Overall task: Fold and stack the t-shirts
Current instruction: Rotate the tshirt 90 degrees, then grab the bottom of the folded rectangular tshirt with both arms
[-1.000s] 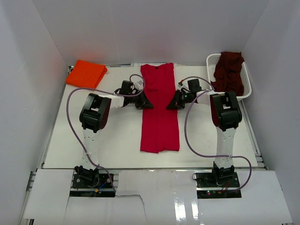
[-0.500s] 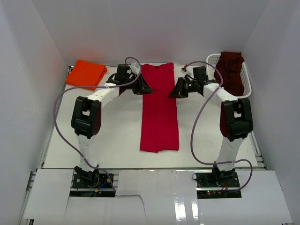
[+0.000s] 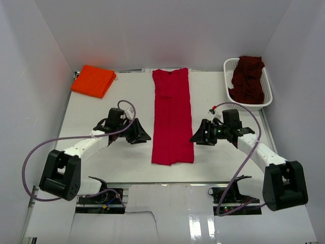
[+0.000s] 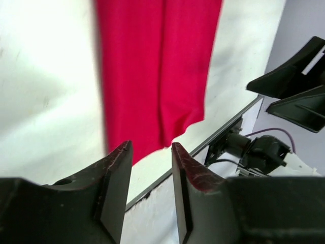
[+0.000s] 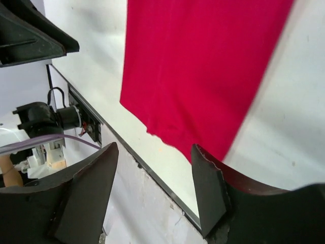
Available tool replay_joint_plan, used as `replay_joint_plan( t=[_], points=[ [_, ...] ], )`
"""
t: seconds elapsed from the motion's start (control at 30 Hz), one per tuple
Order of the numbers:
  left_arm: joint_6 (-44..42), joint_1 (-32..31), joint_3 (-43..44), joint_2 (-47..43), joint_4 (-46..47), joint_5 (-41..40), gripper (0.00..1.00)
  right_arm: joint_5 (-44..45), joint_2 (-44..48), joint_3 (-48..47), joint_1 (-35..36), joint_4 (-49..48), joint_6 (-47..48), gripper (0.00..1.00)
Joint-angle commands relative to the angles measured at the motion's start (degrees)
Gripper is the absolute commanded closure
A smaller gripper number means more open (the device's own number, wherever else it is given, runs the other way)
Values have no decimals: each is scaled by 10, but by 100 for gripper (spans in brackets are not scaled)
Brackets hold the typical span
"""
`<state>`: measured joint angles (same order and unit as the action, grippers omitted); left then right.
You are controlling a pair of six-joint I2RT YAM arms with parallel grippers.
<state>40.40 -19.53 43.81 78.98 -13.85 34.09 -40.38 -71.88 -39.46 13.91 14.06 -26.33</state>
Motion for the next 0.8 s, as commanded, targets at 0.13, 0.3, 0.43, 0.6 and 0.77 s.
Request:
replay_joint_plan(
  t=[0.13, 0.3, 0.43, 0.6, 0.77],
  points=[
    [29, -5, -126, -153, -3, -21, 49, 19, 117, 126, 1, 16, -18, 30],
    [42, -6, -176, -171, 4, -8, 49, -4, 150, 213, 1, -25, -50, 32],
    [44, -6, -213, -170, 21, -11, 49, -5, 160, 269, 1, -42, -59, 34],
    [55, -6, -267, -142, 72, -18, 43, 3, 155, 287, 2, -69, -73, 34],
    [84, -6, -304, -106, 158, -16, 35, 22, 137, 286, 2, -105, -89, 34]
  ],
)
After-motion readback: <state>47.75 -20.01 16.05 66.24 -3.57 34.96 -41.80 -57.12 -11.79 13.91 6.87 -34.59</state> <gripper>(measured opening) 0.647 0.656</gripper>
